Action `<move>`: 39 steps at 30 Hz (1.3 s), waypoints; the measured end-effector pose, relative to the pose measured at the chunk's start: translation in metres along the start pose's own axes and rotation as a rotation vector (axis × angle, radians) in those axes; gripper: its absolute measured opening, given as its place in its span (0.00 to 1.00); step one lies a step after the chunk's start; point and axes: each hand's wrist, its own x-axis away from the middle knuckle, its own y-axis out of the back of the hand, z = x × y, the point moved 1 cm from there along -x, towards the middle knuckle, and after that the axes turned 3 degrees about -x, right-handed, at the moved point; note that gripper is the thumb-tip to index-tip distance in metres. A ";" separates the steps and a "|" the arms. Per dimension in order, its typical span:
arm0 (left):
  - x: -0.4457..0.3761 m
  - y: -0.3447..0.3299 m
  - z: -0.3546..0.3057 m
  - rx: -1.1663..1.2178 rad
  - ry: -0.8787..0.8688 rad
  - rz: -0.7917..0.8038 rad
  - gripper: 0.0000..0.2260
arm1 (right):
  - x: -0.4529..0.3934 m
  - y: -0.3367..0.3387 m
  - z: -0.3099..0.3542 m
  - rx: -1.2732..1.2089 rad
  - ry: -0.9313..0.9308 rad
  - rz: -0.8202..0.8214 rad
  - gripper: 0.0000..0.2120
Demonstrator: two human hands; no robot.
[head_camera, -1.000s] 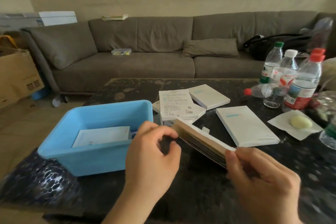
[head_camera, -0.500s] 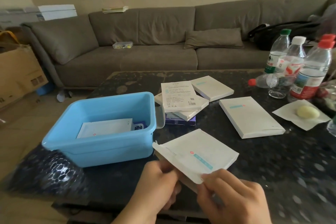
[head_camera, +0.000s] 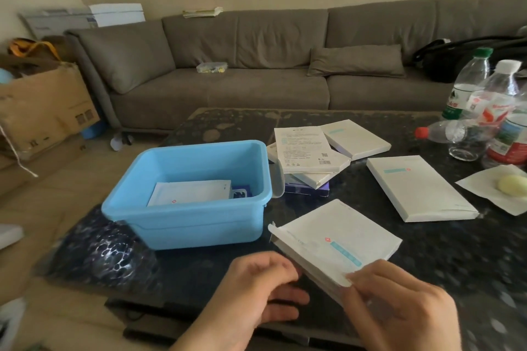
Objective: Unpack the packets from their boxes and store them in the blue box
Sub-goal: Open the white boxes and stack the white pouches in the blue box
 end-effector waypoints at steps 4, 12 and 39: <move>0.004 -0.006 0.009 0.031 0.066 0.017 0.12 | 0.002 -0.005 0.004 -0.022 -0.031 0.024 0.09; -0.002 -0.004 0.014 -0.032 0.028 -0.139 0.08 | 0.004 -0.009 0.007 -0.044 -0.080 0.137 0.07; 0.064 0.107 -0.012 0.458 -0.115 0.112 0.26 | -0.040 0.014 0.065 -0.743 -0.671 0.436 0.13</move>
